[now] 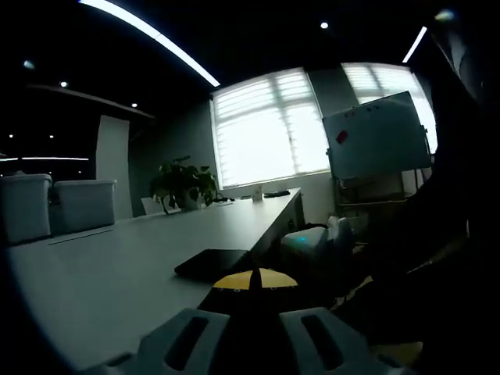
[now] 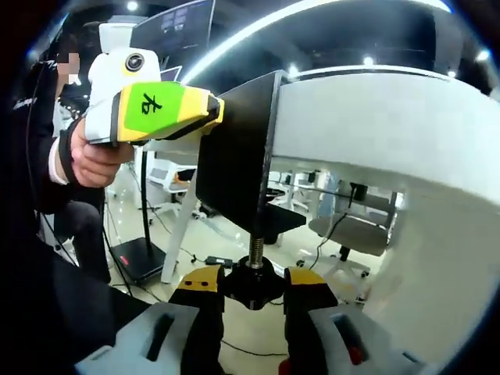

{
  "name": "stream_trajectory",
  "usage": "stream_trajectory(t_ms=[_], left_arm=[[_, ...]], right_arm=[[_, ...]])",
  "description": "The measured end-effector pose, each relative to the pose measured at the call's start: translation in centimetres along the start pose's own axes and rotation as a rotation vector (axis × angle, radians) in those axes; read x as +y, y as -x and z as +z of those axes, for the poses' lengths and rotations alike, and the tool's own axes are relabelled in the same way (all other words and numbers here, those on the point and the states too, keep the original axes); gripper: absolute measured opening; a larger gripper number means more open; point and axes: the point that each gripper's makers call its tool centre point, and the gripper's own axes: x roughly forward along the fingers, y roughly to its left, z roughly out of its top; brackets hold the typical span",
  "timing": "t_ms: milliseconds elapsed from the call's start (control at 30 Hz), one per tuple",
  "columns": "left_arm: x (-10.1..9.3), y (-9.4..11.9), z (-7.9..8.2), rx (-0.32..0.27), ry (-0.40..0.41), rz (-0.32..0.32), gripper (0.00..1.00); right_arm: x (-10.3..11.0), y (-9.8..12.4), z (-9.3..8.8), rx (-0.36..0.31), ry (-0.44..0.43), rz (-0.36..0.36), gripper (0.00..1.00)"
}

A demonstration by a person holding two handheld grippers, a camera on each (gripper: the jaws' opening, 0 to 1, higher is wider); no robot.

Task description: Clamp the fixed fixture on the desktop, loosen the retaining clip, secure it to the edge of the desk, and tighten the retaining clip.

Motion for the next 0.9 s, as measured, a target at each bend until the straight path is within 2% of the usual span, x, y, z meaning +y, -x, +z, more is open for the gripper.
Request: stream_trajectory(t_ms=[100, 167, 267, 300, 367, 400, 433, 500, 533, 633, 733, 800, 900], left_arm=[[-0.1, 0.0, 0.0, 0.001, -0.007, -0.006, 0.01], [-0.1, 0.1, 0.0, -0.003, -0.016, -0.009, 0.01], [-0.1, 0.2, 0.2, -0.008, -0.017, -0.017, 0.01], [0.1, 0.2, 0.7, -0.042, 0.013, -0.011, 0.01], [0.0, 0.2, 0.5, -0.031, 0.004, -0.013, 0.01], [0.0, 0.2, 0.4, -0.030, 0.004, -0.013, 0.01], [0.0, 0.3, 0.4, -0.028, -0.005, -0.014, 0.01], [-0.1, 0.3, 0.4, -0.029, -0.011, -0.015, 0.01], [-0.1, 0.3, 0.4, -0.032, -0.014, -0.015, 0.01], [-0.2, 0.4, 0.5, -0.037, -0.008, -0.013, 0.01], [-0.2, 0.4, 0.5, -0.037, -0.011, -0.013, 0.01], [-0.3, 0.5, 0.5, -0.037, -0.012, -0.013, 0.01], [-0.4, 0.5, 0.5, -0.039, -0.015, -0.013, 0.01]], right_arm=[[0.0, 0.9, 0.6, -0.028, -0.078, -0.092, 0.34], [-0.2, 1.8, 0.5, -0.050, -0.165, -0.193, 0.34], [-0.5, 2.1, -0.2, -0.025, -0.152, -0.319, 0.35], [-0.6, 2.0, -0.4, -0.015, -0.143, -0.357, 0.36], [-1.3, 1.6, -0.9, 0.010, -0.176, -0.465, 0.37], [-1.3, 1.2, -0.8, -0.007, -0.218, -0.496, 0.39], [-1.2, 0.9, -0.7, -0.019, -0.243, -0.514, 0.39], [-1.1, 0.3, -0.4, -0.022, -0.231, -0.546, 0.38], [-1.5, 0.2, -0.6, -0.009, -0.231, -0.595, 0.38], [-2.1, 0.3, -1.4, 0.024, -0.265, -0.669, 0.38], [-2.2, 0.4, -1.5, 0.020, -0.261, -0.692, 0.33], [-2.3, 0.8, -1.4, 0.018, -0.223, -0.717, 0.28], [-2.4, 1.0, -1.5, 0.030, -0.212, -0.731, 0.28]])
